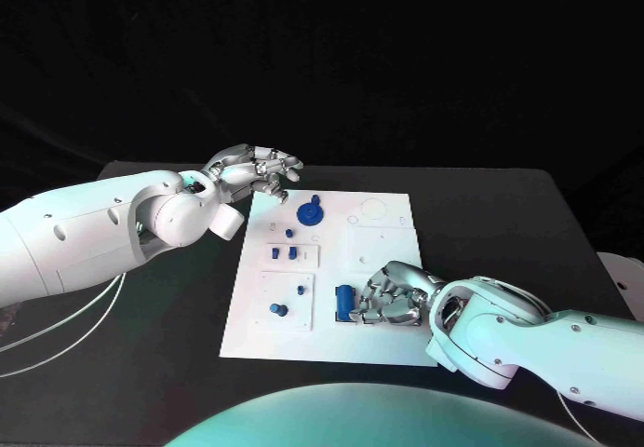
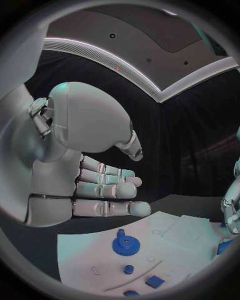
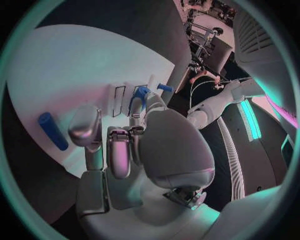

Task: Assemble the parts on the task board

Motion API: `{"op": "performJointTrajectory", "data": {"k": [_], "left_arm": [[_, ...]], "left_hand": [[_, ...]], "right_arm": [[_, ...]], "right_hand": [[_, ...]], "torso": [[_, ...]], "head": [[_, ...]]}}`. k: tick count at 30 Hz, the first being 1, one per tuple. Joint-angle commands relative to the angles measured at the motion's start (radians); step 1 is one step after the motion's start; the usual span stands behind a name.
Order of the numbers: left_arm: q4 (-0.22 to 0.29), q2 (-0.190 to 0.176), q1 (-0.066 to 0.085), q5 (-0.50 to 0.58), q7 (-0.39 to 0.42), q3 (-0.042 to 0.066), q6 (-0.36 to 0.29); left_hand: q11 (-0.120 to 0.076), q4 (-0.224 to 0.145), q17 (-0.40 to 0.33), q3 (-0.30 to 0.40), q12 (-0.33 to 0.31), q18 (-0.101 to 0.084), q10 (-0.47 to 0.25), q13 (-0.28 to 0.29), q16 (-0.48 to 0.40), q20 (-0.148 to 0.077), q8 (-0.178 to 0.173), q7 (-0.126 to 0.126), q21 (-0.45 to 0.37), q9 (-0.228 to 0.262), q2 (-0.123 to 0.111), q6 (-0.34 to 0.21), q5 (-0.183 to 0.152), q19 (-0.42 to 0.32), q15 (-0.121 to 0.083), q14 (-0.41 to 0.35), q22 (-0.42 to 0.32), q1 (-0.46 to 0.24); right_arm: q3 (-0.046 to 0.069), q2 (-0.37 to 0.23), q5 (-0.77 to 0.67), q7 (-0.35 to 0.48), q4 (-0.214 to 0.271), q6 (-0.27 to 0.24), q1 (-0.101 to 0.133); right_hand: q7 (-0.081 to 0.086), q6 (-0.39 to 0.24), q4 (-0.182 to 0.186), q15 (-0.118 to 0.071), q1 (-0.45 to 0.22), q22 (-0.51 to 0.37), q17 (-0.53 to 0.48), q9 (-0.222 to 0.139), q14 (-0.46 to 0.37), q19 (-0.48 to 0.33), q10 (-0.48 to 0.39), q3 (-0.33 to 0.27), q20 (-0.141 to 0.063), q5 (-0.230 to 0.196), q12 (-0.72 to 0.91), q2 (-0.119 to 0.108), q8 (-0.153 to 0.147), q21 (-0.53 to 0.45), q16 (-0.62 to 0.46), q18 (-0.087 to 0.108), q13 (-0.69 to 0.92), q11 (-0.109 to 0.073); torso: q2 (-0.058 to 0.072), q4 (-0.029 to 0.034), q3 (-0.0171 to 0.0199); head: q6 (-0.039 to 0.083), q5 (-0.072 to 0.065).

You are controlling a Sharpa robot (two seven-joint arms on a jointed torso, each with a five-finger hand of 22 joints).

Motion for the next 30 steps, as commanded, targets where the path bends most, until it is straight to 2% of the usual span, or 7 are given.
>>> {"op": "performJointTrajectory", "data": {"k": [1, 12, 21, 30], "left_arm": [[0.003, 0.0, 0.0, 0.003, 0.006, 0.001, 0.015], [0.002, 0.0, 0.0, 0.01, 0.008, 0.001, 0.02], [0.002, 0.0, 0.0, 0.016, 0.014, 0.001, 0.019], [0.002, 0.0, 0.0, 0.017, 0.015, 0.001, 0.019]], "left_hand": [[0.003, 0.008, 0.0, 0.0, -0.001, 0.009, -0.004, -0.001, -0.006, 0.001, 0.005, 0.003, -0.003, 0.001, 0.008, -0.006, 0.001, -0.006, 0.0, -0.007, -0.001, 0.003], [0.003, 0.011, 0.0, -0.002, -0.001, 0.01, -0.005, -0.001, -0.006, 0.002, 0.007, 0.002, -0.003, 0.002, 0.009, -0.009, 0.002, -0.007, 0.0, -0.008, -0.002, 0.008], [0.002, 0.009, 0.001, 0.003, 0.0, 0.01, -0.006, -0.002, -0.006, 0.001, 0.01, 0.001, -0.002, 0.004, 0.013, -0.009, 0.008, -0.007, -0.001, -0.008, -0.002, 0.019], [0.002, 0.01, 0.002, 0.002, 0.0, 0.01, -0.006, -0.002, -0.005, 0.001, 0.01, 0.002, -0.001, 0.004, 0.013, -0.009, 0.008, -0.007, -0.001, -0.007, -0.002, 0.019]], "right_arm": [[0.001, -0.001, -0.008, 0.005, -0.002, 0.031, 0.001], [0.001, -0.002, 0.001, 0.015, 0.001, 0.067, 0.001], [0.001, -0.001, -0.004, 0.01, -0.002, 0.058, 0.001], [0.001, 0.011, -0.019, -0.011, -0.023, 0.029, 0.001]], "right_hand": [[-0.001, -0.003, 0.001, -0.005, -0.002, -0.002, 0.263, 0.003, 0.106, 0.0, 0.055, 0.003, -0.008, -0.01, -0.001, -0.008, 0.003, -0.006, 0.004, -0.007, 0.19, -0.005], [0.002, -0.002, 0.001, -0.002, -0.022, -0.002, 0.263, 0.02, 0.106, -0.002, 0.052, -0.008, -0.006, -0.079, -0.006, -0.028, -0.002, -0.014, 0.004, -0.006, 0.187, -0.002], [0.002, -0.002, 0.0, -0.002, -0.02, 0.0, 0.263, 0.021, 0.106, -0.001, 0.052, -0.007, -0.006, -0.081, -0.006, -0.028, -0.003, -0.012, 0.004, -0.007, 0.187, -0.002], [0.0, 0.002, 0.002, -0.003, -0.015, 0.004, 0.263, 0.026, 0.106, 0.001, 0.055, 0.002, -0.006, -0.082, -0.001, -0.013, -0.004, -0.007, 0.004, -0.007, 0.191, -0.004]], "torso": [[0.0, -0.0002, -0.0002], [0.0, -0.0001, 0.0005], [0.0, -0.0003, 0.0], [0.0, 0.0002, 0.0001]], "head": [[0.0, 0.0], [0.0, 0.0], [0.0, 0.0], [0.0, 0.0]]}}
